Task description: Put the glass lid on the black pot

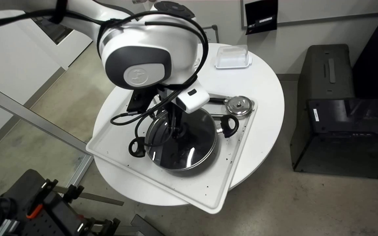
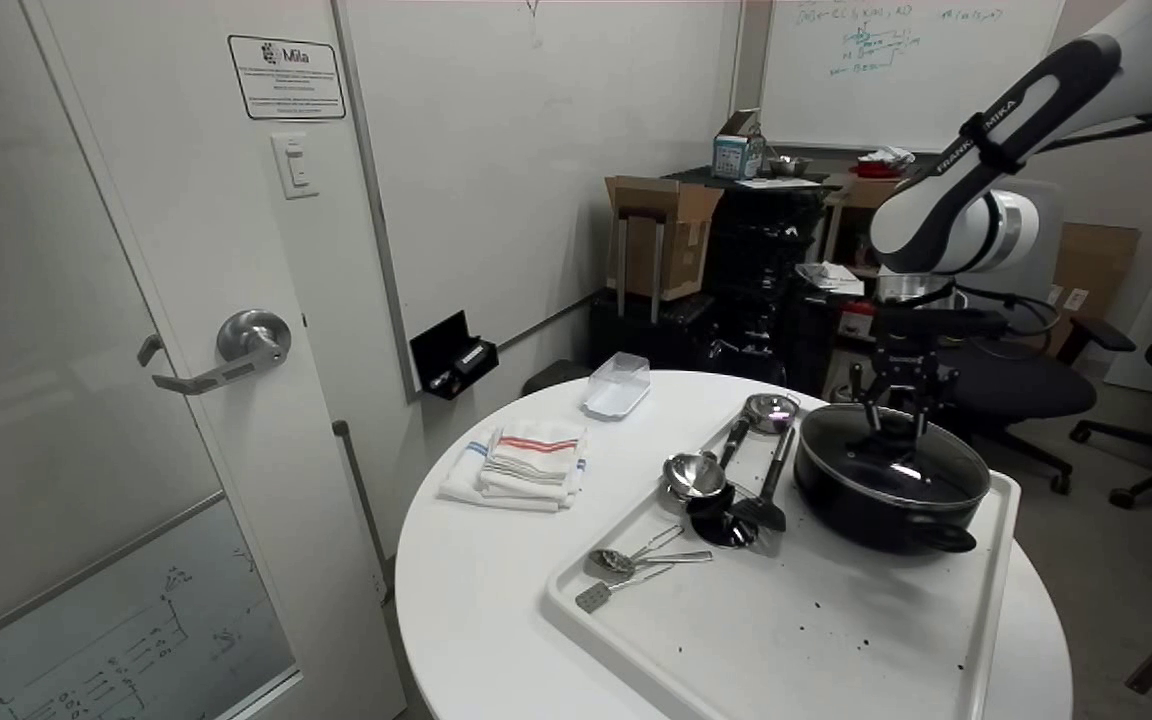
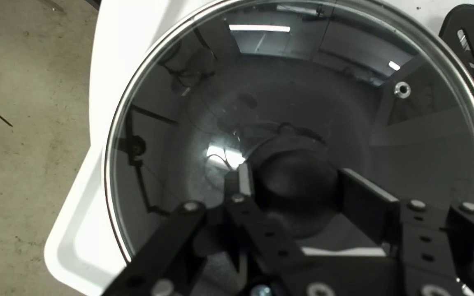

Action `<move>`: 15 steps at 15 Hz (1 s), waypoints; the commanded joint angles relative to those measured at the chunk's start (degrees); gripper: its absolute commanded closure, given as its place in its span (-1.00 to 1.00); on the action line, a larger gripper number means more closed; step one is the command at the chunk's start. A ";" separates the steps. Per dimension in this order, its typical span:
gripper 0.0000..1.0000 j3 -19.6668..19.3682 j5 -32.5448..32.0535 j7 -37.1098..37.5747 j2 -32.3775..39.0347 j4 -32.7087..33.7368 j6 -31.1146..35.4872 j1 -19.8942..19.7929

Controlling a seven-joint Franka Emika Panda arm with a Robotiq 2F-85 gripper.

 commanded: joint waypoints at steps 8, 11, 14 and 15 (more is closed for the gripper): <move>0.46 0.91 2.36 -4.40 -5.18 -8.07 7.60 -0.84; 0.46 1.38 3.09 -4.40 -6.37 -10.56 12.89 -0.53; 0.46 1.82 2.82 -4.29 -7.00 -12.20 15.58 -0.40; 0.46 1.84 2.67 -4.10 -6.95 -12.54 16.27 -0.29</move>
